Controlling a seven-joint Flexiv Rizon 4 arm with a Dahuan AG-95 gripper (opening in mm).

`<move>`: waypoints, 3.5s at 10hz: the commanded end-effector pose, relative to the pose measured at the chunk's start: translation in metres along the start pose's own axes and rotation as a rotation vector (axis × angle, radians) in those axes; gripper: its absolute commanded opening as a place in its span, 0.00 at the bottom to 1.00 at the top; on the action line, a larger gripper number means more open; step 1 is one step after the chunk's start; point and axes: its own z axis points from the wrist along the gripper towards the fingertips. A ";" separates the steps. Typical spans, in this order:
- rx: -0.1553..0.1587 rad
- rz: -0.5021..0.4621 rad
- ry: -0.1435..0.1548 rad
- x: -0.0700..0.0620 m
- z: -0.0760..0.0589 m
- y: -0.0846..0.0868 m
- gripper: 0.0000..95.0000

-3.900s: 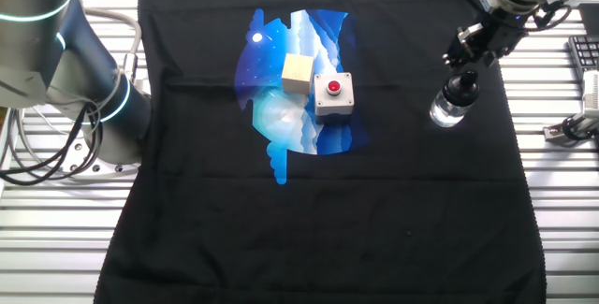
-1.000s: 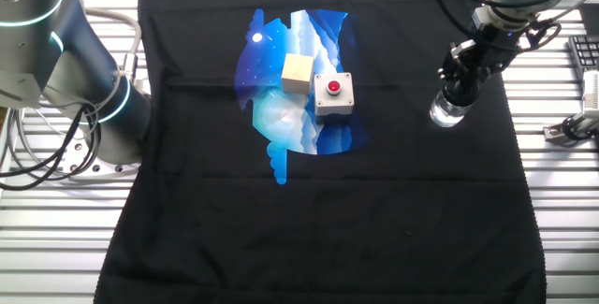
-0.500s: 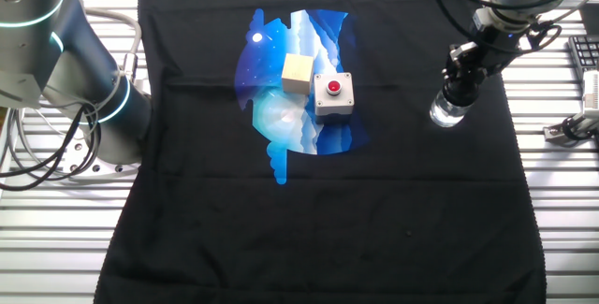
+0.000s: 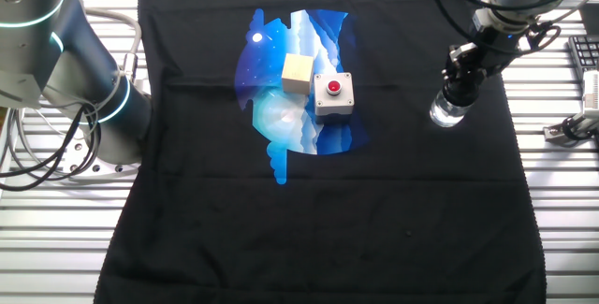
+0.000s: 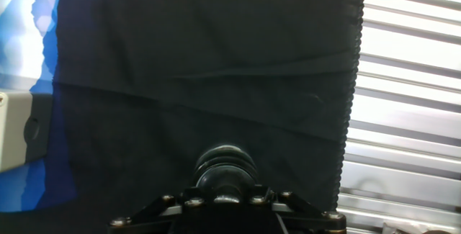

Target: Screw the lid onto the jar

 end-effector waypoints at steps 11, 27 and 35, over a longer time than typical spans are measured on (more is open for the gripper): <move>0.003 0.032 -0.005 0.000 0.000 0.000 0.00; 0.028 0.052 -0.014 0.000 0.001 0.000 0.00; 0.005 0.092 0.005 0.001 0.002 0.000 0.00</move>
